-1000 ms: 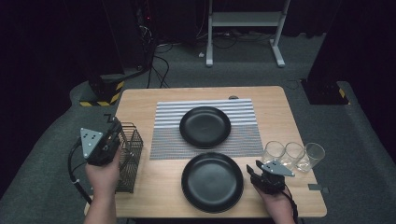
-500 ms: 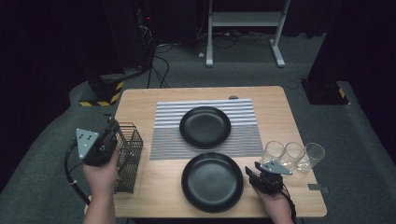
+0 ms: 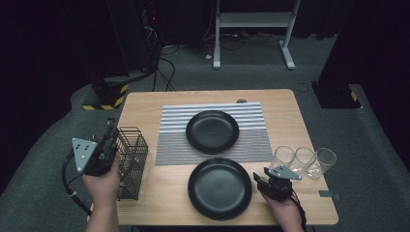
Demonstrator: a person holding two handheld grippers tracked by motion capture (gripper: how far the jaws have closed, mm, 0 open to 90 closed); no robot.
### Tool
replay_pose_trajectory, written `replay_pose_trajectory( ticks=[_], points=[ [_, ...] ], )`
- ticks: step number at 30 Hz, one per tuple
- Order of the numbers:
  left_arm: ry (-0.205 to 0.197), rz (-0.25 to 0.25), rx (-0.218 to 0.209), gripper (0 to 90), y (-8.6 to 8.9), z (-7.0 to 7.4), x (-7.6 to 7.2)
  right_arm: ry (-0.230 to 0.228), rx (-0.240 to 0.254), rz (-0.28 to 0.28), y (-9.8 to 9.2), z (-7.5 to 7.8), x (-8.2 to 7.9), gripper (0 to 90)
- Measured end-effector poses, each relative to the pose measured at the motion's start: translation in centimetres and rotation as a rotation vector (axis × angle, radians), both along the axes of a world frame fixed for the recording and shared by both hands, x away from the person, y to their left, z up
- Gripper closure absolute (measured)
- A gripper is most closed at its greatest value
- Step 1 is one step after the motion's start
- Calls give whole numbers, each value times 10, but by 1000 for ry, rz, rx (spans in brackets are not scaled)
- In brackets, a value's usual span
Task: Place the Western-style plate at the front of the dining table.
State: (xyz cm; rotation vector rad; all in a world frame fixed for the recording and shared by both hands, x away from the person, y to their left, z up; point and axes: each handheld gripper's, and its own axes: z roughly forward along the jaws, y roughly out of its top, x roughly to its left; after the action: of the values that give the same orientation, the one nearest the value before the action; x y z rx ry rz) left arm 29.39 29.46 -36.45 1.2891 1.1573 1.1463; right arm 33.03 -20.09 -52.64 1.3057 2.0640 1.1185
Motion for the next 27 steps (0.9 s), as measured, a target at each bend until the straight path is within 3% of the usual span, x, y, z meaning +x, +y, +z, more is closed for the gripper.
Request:
replay_pose_trajectory(
  ticks=[5, 10, 27],
  points=[
    [-44, 9, -3, 829, 4, -1, -8, -8, -22, 12, 2, -1, 2, 496],
    [-29, -11, -19, 830, 4, 1, -2, 6, -20, 6, -2, -4, 0, 496],
    [-72, -27, -12, 830, 2, 12, 0, 14, -38, 15, -3, -5, 0, 481]
  ],
)
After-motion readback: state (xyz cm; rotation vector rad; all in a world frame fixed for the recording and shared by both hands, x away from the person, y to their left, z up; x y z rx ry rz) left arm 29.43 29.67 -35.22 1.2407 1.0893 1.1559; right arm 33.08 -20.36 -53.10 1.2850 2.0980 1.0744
